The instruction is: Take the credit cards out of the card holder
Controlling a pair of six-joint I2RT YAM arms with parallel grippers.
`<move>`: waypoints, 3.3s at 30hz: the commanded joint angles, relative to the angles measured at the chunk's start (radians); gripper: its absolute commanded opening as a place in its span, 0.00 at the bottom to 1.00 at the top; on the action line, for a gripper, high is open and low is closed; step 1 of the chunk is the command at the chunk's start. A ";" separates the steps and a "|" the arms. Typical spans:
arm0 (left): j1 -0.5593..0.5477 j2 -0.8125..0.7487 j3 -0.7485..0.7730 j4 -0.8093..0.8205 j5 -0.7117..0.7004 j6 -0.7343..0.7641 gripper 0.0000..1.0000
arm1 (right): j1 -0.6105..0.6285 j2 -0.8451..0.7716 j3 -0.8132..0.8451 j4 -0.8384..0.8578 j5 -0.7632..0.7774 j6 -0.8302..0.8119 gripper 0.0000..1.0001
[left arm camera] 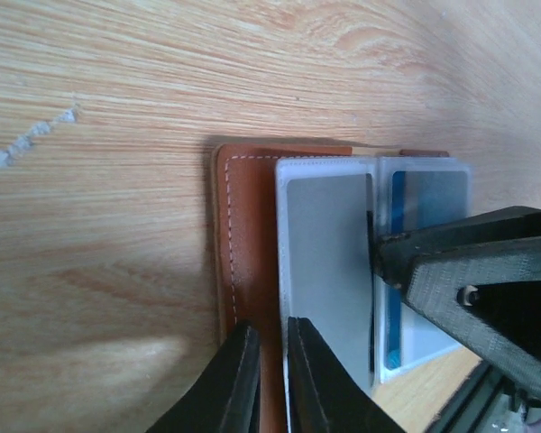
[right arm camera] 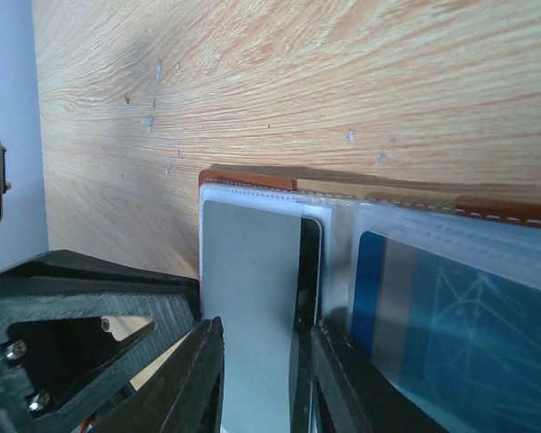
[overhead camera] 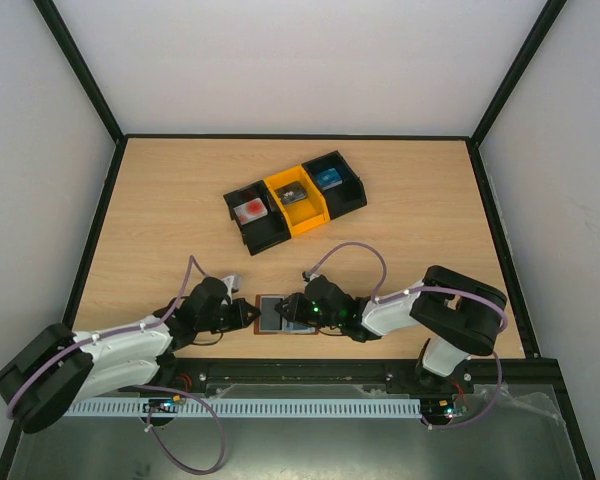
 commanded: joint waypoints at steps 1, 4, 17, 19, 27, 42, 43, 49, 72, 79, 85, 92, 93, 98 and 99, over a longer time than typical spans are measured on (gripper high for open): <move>0.001 -0.089 0.036 -0.073 0.032 -0.031 0.18 | 0.006 -0.037 -0.020 -0.039 0.037 0.006 0.28; 0.002 -0.146 0.071 -0.123 0.012 -0.042 0.24 | 0.006 -0.054 -0.028 -0.052 0.050 0.001 0.28; 0.001 -0.017 0.004 0.097 0.082 -0.042 0.16 | 0.006 -0.060 -0.053 -0.027 0.050 0.017 0.27; 0.001 0.022 -0.006 0.107 0.068 -0.032 0.14 | 0.006 -0.059 -0.053 -0.025 0.047 0.018 0.27; 0.001 0.053 -0.029 0.097 0.033 -0.030 0.13 | 0.007 -0.078 -0.038 -0.053 0.045 0.012 0.27; 0.001 0.121 -0.055 0.129 0.038 -0.026 0.03 | 0.006 -0.027 -0.008 -0.056 0.050 0.011 0.27; 0.001 0.126 -0.056 0.129 0.038 -0.025 0.03 | 0.007 -0.028 -0.006 -0.061 0.055 0.010 0.27; 0.001 0.140 -0.053 0.121 0.032 -0.025 0.03 | 0.008 -0.033 -0.008 -0.052 0.057 0.012 0.27; -0.005 0.156 -0.050 0.091 -0.017 -0.044 0.03 | 0.007 0.010 -0.022 0.039 0.041 0.026 0.02; -0.010 0.146 -0.044 0.044 -0.054 -0.029 0.03 | 0.007 -0.024 -0.052 0.050 0.059 0.026 0.02; -0.011 0.143 -0.045 0.028 -0.069 -0.026 0.03 | 0.006 -0.032 -0.059 0.048 0.059 0.026 0.02; -0.011 0.143 -0.047 0.011 -0.087 -0.026 0.03 | 0.006 -0.053 -0.072 0.048 0.060 0.025 0.02; -0.011 0.143 -0.048 0.010 -0.087 -0.025 0.03 | 0.006 -0.057 -0.076 0.045 0.063 0.025 0.02; -0.011 0.145 -0.050 0.008 -0.096 -0.022 0.03 | 0.006 -0.078 -0.095 0.045 0.072 0.031 0.02; -0.011 0.145 -0.050 0.008 -0.097 -0.022 0.03 | 0.006 -0.084 -0.098 0.044 0.073 0.032 0.02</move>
